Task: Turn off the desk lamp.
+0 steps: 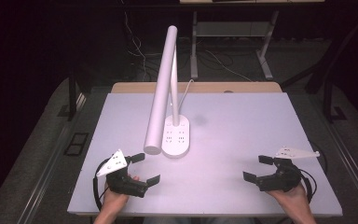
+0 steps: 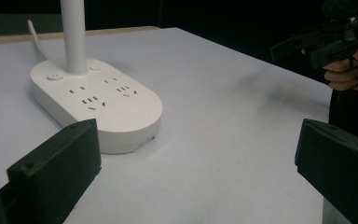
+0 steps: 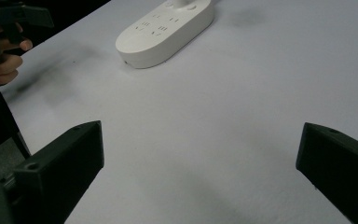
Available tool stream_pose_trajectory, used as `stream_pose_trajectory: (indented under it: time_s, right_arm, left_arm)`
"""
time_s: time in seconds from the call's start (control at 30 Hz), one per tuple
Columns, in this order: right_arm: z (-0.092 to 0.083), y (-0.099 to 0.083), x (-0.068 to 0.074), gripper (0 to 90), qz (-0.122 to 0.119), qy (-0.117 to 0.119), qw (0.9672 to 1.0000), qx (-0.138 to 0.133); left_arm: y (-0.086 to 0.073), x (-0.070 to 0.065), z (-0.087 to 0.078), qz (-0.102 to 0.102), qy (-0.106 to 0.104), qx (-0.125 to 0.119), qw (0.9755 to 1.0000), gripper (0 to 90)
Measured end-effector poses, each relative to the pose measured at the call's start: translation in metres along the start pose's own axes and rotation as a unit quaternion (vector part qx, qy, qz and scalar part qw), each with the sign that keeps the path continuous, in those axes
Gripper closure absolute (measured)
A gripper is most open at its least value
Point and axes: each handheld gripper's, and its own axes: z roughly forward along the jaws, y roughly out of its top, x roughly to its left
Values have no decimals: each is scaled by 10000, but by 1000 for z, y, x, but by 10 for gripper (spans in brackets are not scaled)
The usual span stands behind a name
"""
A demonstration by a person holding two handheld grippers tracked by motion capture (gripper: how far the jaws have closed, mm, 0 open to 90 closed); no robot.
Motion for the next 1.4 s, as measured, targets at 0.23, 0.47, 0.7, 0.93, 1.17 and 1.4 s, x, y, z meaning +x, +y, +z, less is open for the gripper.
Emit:
stream_pose_trajectory:
  time_s: [0.23,0.47,0.7,0.93,1.17,1.4]
  right_arm:
    - [2,-1,-2,9,26,70,9999,66]
    - [1,-2,-3,33,36,97,9999,82]
    - [1,-1,-3,33,80,99,9998,118]
    - [0,1,-3,33,169,88,9997,155]
    - [1,6,-3,33,94,84,9998,174]
    - [6,16,-2,33,-3,86,9998,168]
  left_arm:
    - [0,1,0,-26,-6,-34,10000,0]
    - [0,1,-3,-45,53,-57,10000,0]
    - [0,0,-3,-40,26,-71,10000,0]
    - [0,-1,-3,-43,55,-87,9999,0]
    - [0,0,-3,-20,43,-67,10000,0]
    - [0,-1,-2,-11,25,-55,10000,0]
